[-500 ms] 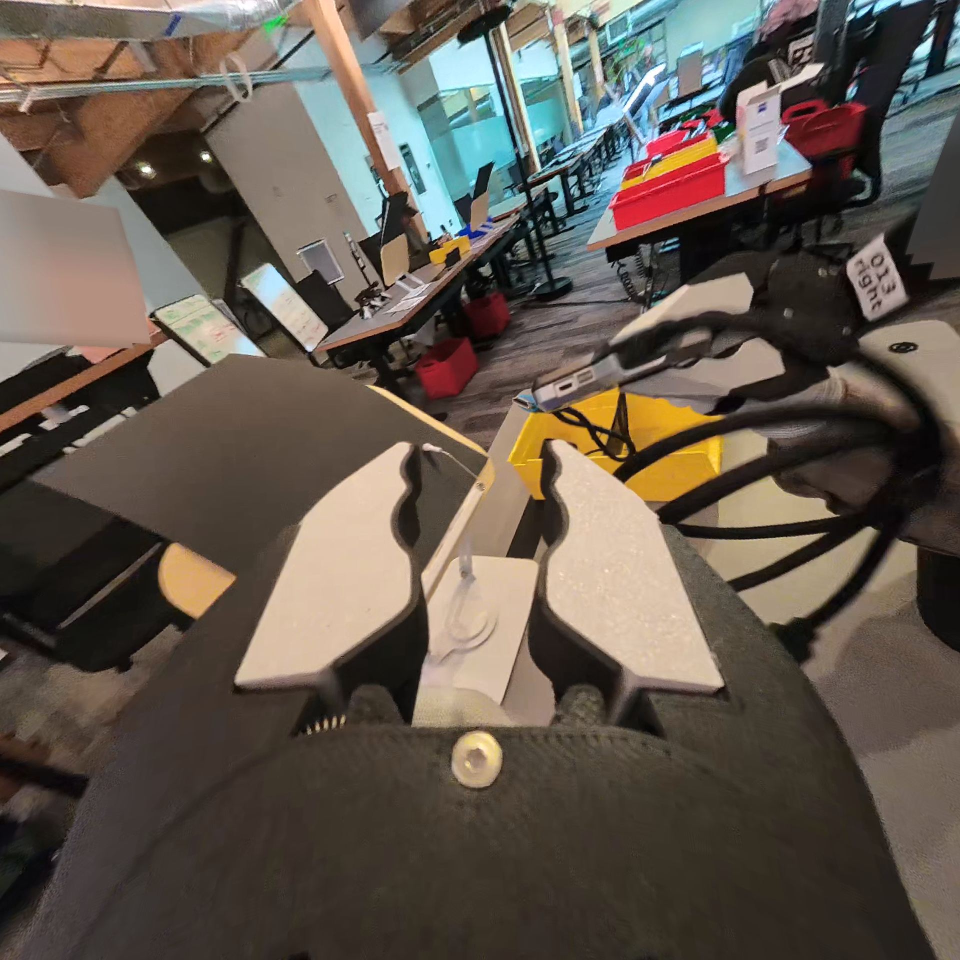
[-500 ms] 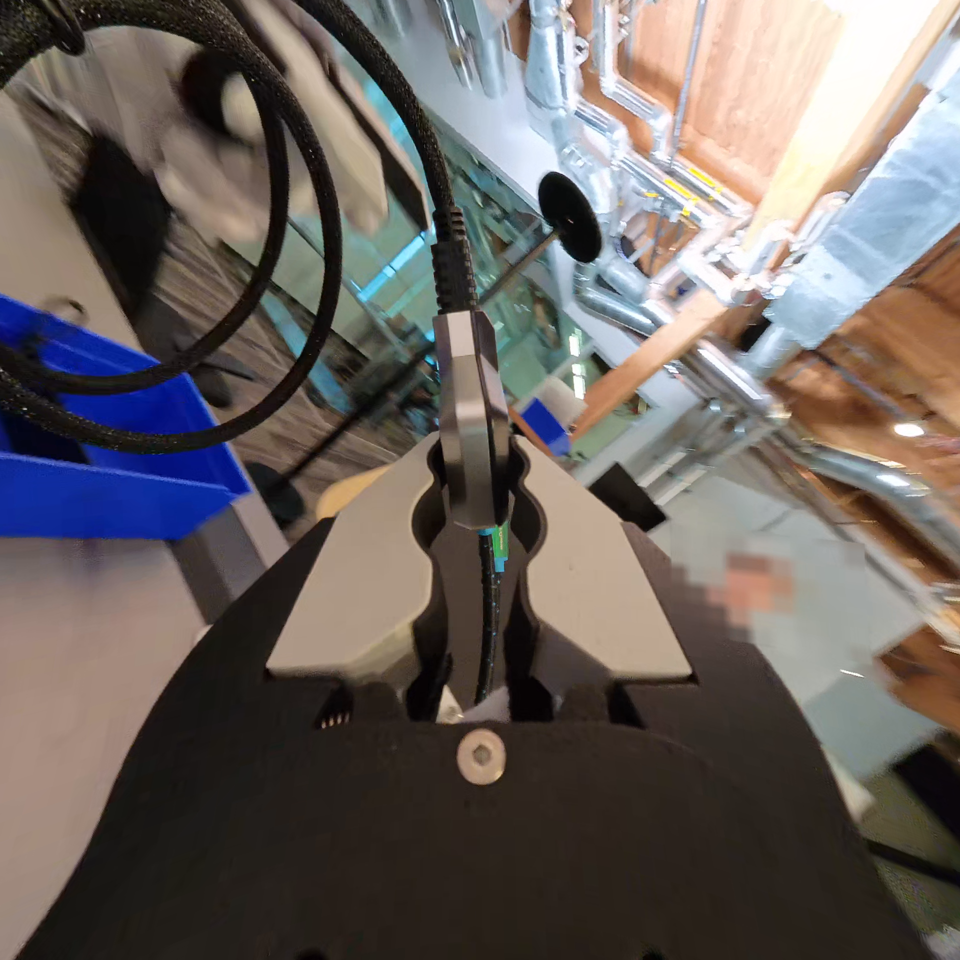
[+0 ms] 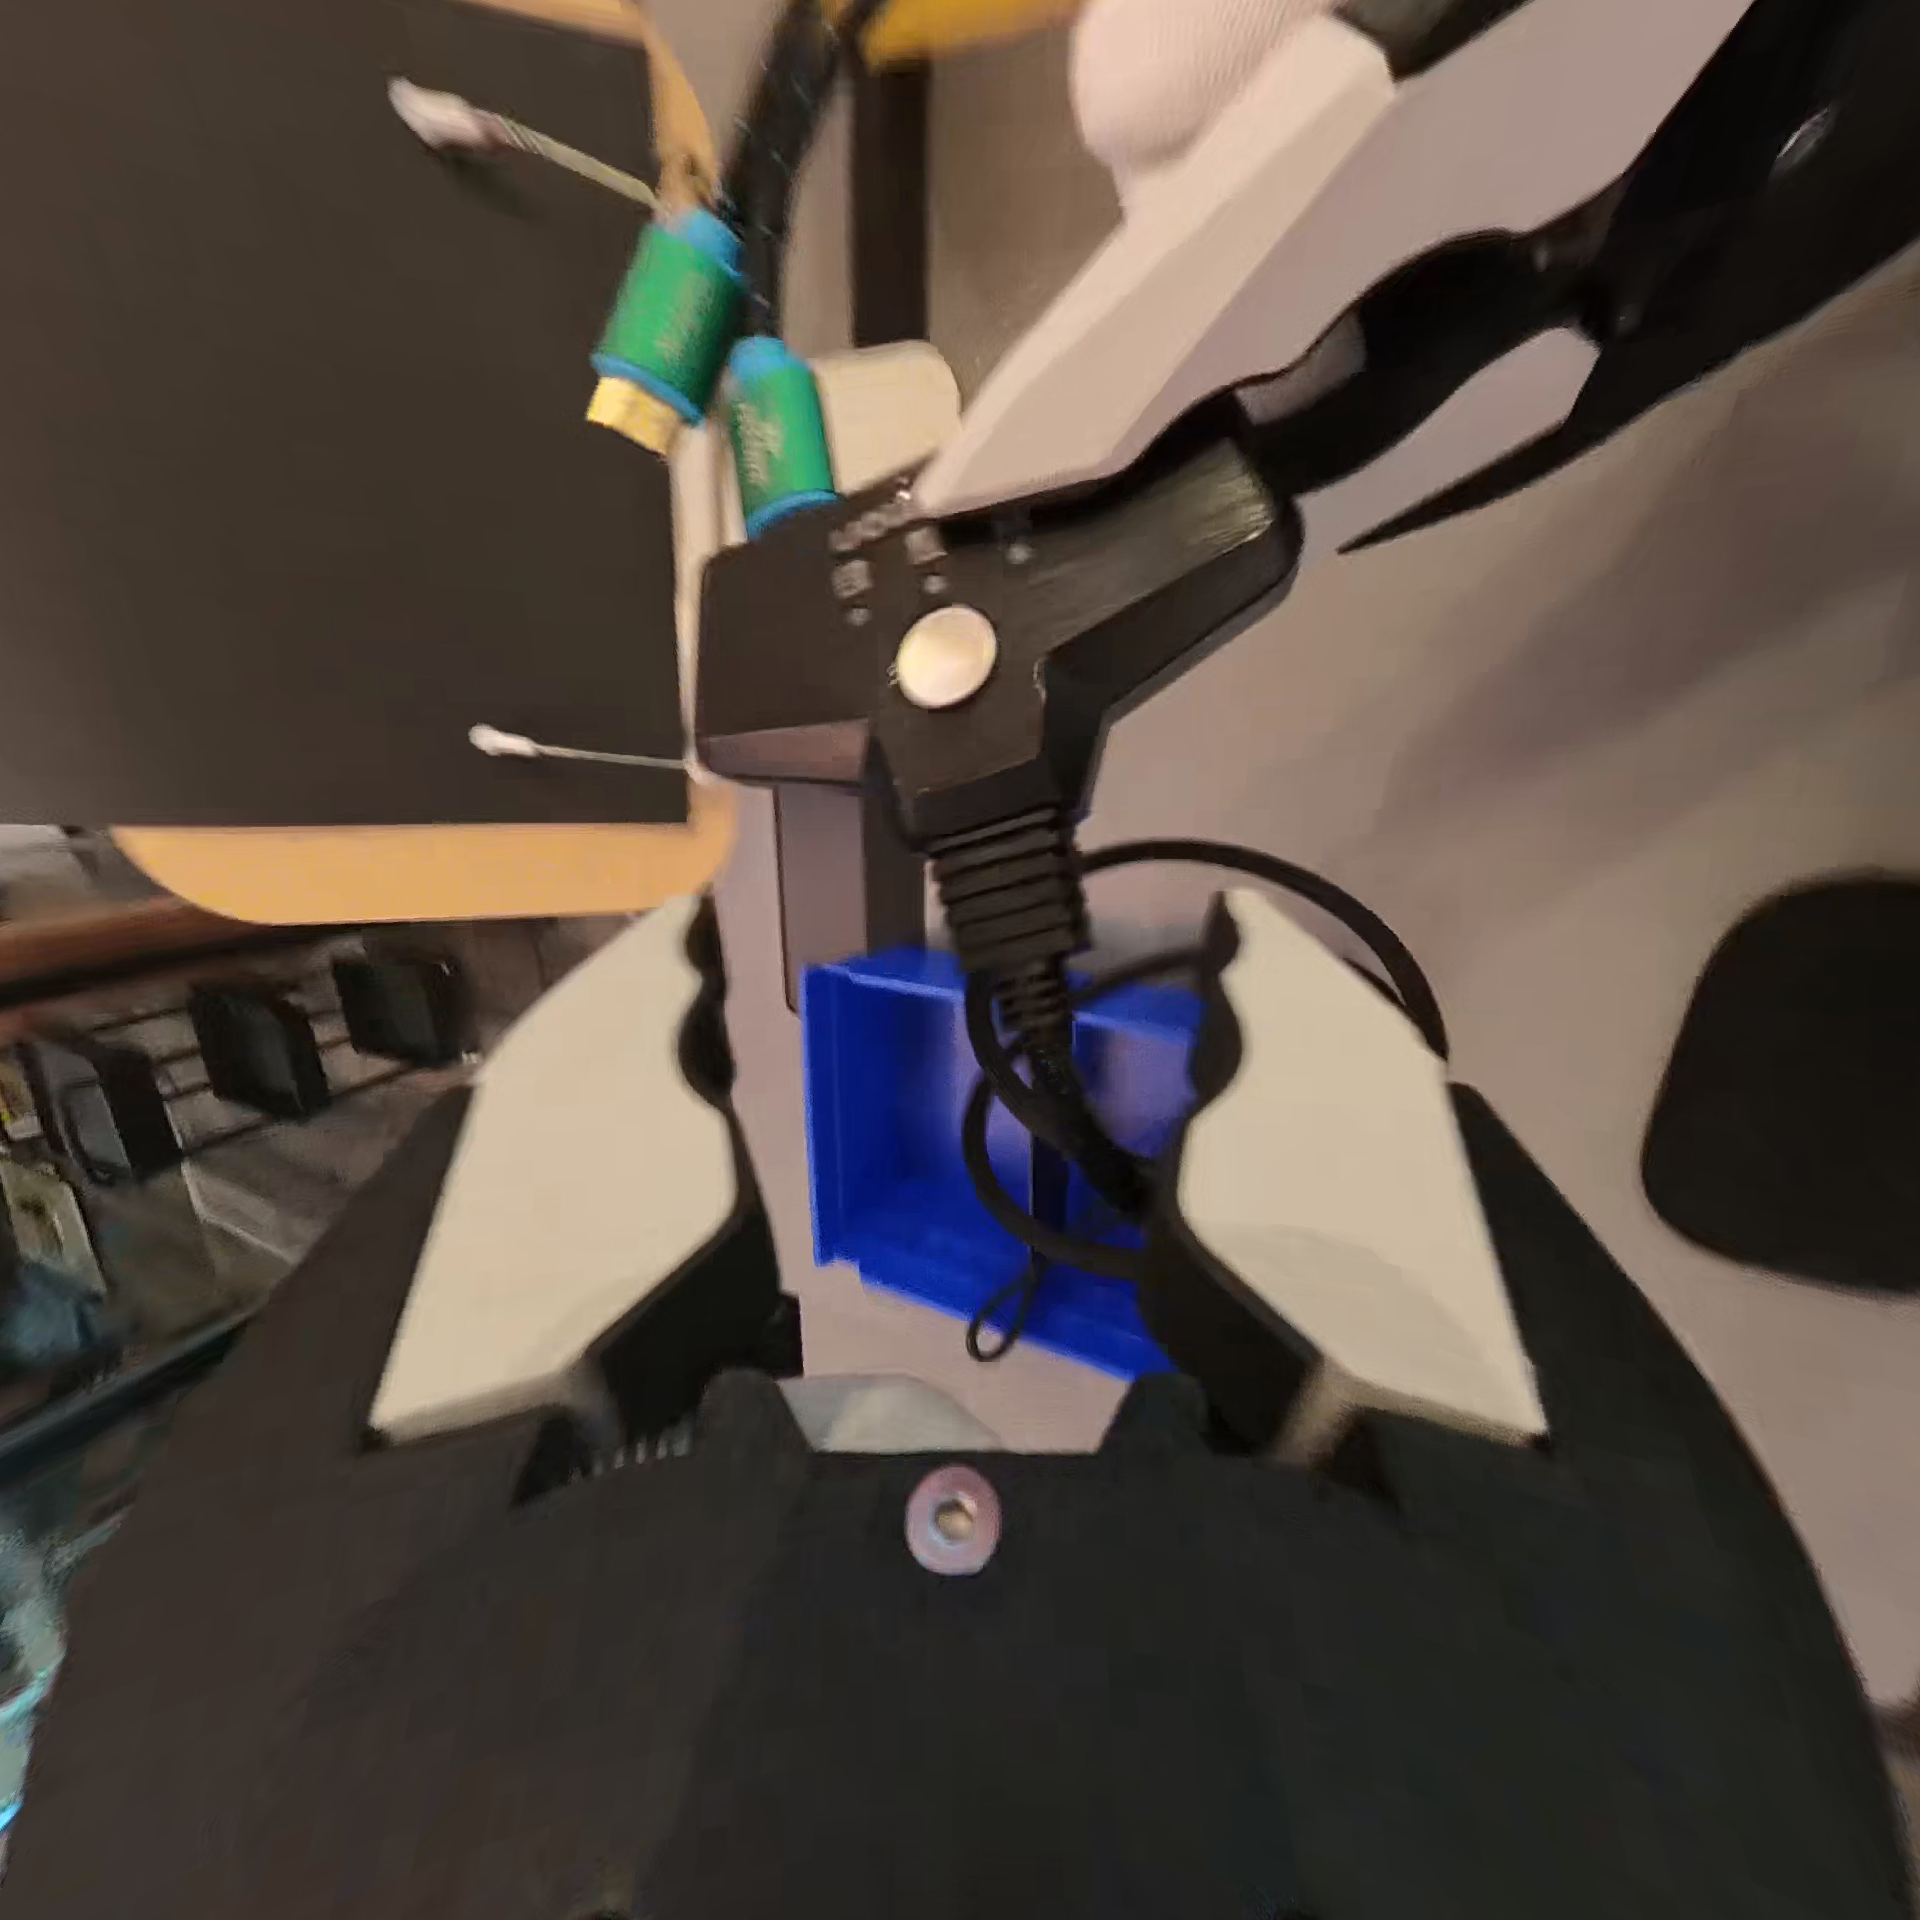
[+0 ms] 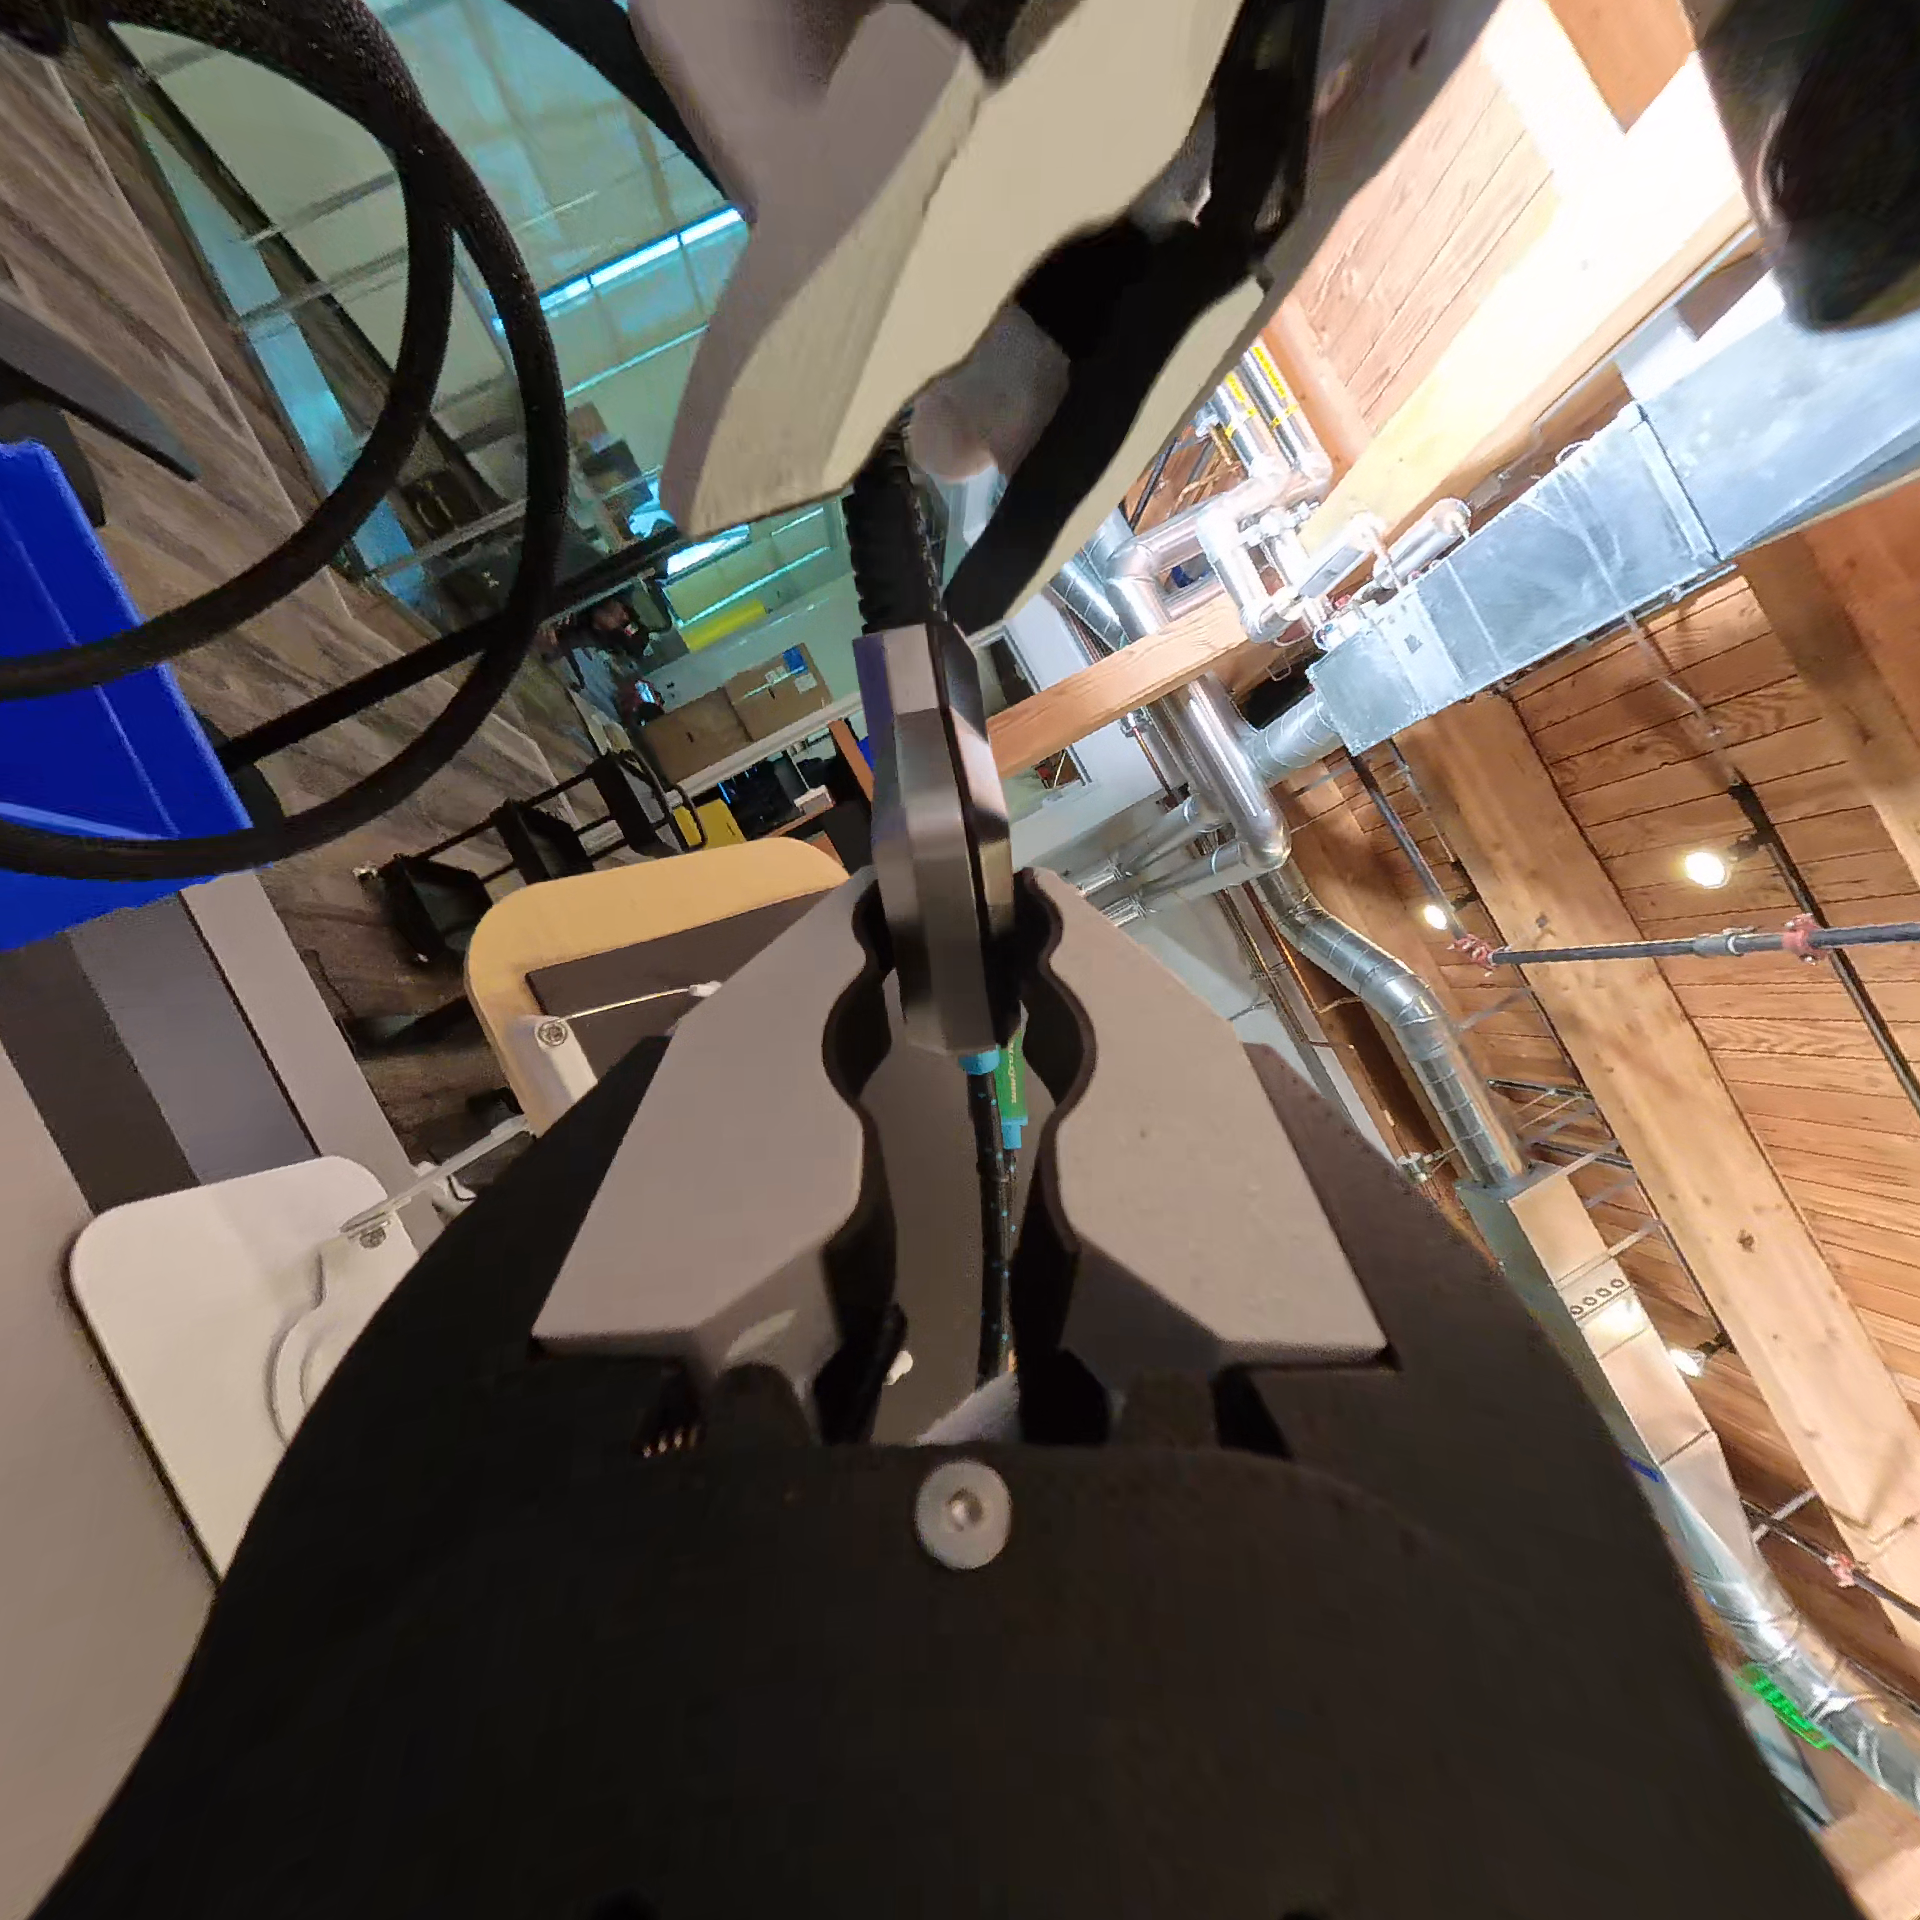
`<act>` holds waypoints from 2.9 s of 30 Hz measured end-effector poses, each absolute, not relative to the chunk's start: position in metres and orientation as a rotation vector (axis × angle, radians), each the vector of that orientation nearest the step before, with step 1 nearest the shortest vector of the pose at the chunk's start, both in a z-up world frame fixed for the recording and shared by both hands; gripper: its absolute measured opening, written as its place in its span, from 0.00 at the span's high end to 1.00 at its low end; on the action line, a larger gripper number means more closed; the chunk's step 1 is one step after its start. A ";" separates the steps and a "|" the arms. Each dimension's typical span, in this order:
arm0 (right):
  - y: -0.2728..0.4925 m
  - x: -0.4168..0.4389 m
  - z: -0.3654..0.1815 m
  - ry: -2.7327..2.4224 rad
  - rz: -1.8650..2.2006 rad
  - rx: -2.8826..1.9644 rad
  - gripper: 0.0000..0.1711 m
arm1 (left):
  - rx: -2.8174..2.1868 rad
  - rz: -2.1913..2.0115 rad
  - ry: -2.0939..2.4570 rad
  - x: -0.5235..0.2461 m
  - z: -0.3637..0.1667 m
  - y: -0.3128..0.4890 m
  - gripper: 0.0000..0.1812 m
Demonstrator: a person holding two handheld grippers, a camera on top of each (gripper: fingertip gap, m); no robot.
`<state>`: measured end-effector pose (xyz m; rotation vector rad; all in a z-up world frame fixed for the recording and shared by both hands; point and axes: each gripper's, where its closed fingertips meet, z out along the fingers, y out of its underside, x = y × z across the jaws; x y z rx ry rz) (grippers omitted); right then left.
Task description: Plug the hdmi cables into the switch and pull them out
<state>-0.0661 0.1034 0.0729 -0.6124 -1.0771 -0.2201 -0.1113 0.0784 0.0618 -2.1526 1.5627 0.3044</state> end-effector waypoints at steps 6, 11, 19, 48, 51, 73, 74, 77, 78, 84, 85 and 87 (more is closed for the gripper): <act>0.100 -0.078 0.067 -1.080 -0.231 -0.618 0.89 | -2.240 0.373 1.491 -0.116 0.034 0.088 0.80; 0.109 -0.080 0.061 -1.087 -0.222 -0.643 0.88 | -2.180 0.376 1.397 -0.118 0.028 0.101 0.83; 0.078 -0.059 0.071 -1.193 0.255 -0.617 0.85 | -2.014 0.249 1.312 -0.111 0.042 0.103 0.85; 0.097 -0.030 0.065 -1.005 1.553 -0.758 0.87 | -1.867 0.013 1.504 -0.069 0.013 0.071 0.85; 0.093 -0.026 0.066 -1.011 1.561 -0.702 0.86 | -1.861 0.010 1.527 -0.067 0.013 0.069 0.85; 0.101 -0.031 0.060 -0.994 1.491 -0.710 0.88 | -1.894 0.190 1.597 -0.056 0.026 0.070 0.19; 0.099 -0.033 0.059 -1.000 1.482 -0.711 0.88 | -1.910 0.199 1.622 -0.052 0.022 0.071 0.19; 0.096 -0.036 0.059 -1.008 1.463 -0.708 0.88 | -1.970 0.236 1.670 -0.048 0.008 0.076 0.19; 0.095 -0.037 0.059 -1.011 1.454 -0.706 0.88 | -2.001 0.231 1.681 -0.048 0.003 0.077 0.19; 0.092 -0.035 0.063 -0.996 1.455 -0.683 0.90 | -1.987 0.286 1.743 -0.045 -0.014 0.087 0.26; 0.092 -0.034 0.063 -0.997 1.458 -0.679 0.89 | -1.990 0.268 1.751 -0.043 -0.016 0.086 0.26; 0.093 -0.033 0.063 -0.995 1.452 -0.681 0.89 | -1.993 0.242 1.748 -0.040 -0.018 0.088 0.26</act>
